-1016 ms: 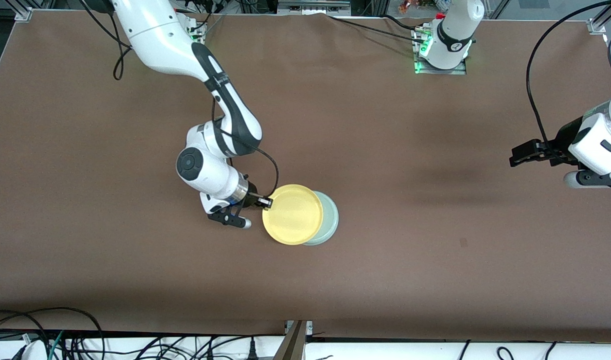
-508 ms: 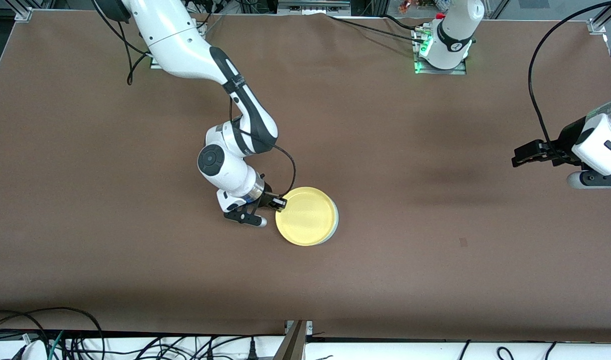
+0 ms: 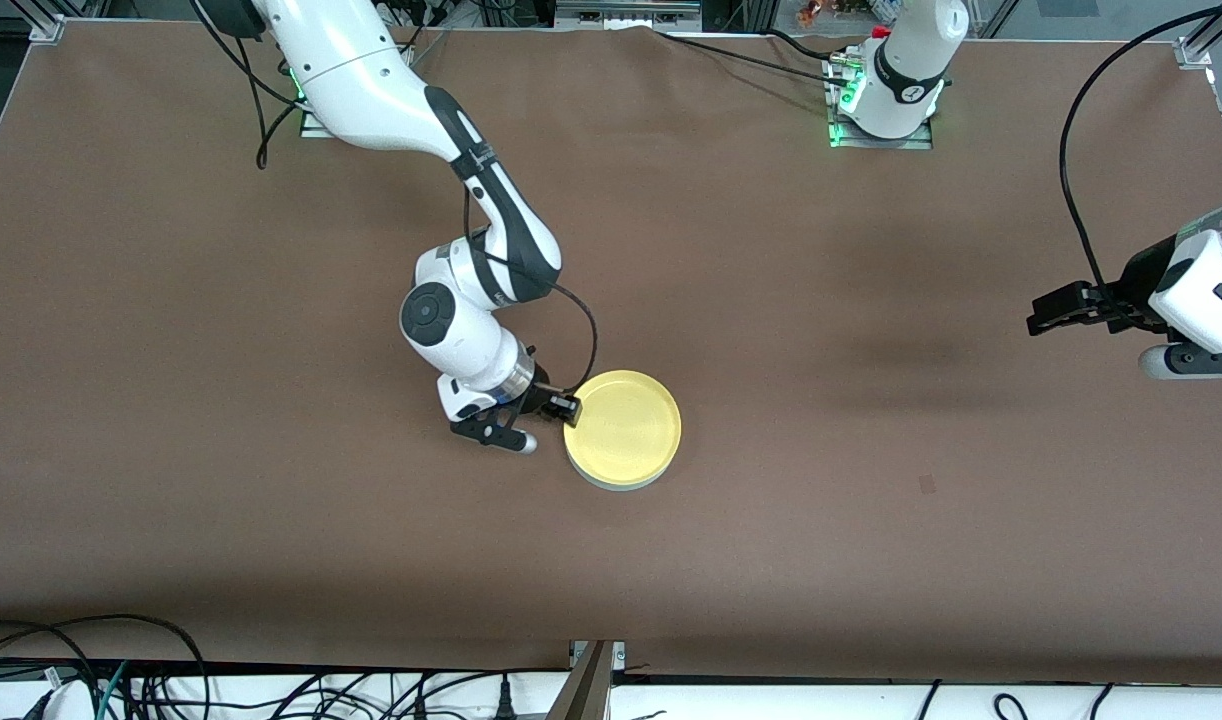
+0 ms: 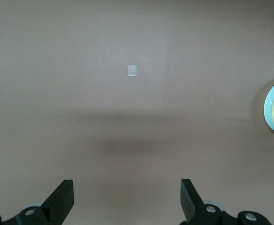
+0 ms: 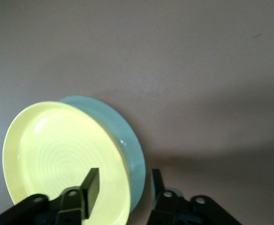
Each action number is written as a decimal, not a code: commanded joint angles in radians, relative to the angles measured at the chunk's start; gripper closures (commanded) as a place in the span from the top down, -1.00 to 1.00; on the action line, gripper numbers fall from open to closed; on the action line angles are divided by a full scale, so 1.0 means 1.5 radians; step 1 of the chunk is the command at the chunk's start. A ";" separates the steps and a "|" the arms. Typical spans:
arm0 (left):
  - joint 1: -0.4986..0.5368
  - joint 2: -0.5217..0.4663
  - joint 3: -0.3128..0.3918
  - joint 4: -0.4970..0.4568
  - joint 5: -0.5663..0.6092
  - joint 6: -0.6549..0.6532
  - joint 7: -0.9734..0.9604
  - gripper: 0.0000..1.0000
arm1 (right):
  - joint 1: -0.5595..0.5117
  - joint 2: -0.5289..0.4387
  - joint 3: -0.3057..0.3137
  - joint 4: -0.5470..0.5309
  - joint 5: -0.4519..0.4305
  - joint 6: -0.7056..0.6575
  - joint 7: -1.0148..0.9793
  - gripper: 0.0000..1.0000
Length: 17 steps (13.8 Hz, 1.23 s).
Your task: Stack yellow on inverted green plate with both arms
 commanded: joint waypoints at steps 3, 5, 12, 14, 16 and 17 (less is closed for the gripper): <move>0.005 0.008 -0.005 0.016 0.005 -0.004 0.004 1.00 | 0.003 -0.107 -0.071 -0.003 -0.109 -0.244 -0.025 1.00; 0.005 0.008 -0.005 0.016 0.005 -0.004 0.004 1.00 | 0.003 -0.141 -0.135 -0.003 -0.111 -0.331 -0.078 1.00; 0.005 0.008 -0.005 0.016 0.005 -0.004 0.004 1.00 | 0.004 -0.291 -0.354 -0.002 -0.128 -0.606 -0.375 1.00; 0.005 0.008 -0.005 0.016 0.005 -0.004 0.004 1.00 | 0.007 -0.325 -0.369 0.000 -0.193 -0.699 -0.396 1.00; 0.005 0.008 -0.005 0.016 0.005 -0.004 0.004 1.00 | -0.002 -0.392 -0.345 -0.013 -0.266 -0.704 -0.397 1.00; 0.005 0.008 -0.005 0.016 0.005 -0.004 0.004 1.00 | -0.049 -0.413 -0.298 -0.019 -0.293 -0.714 -0.397 1.00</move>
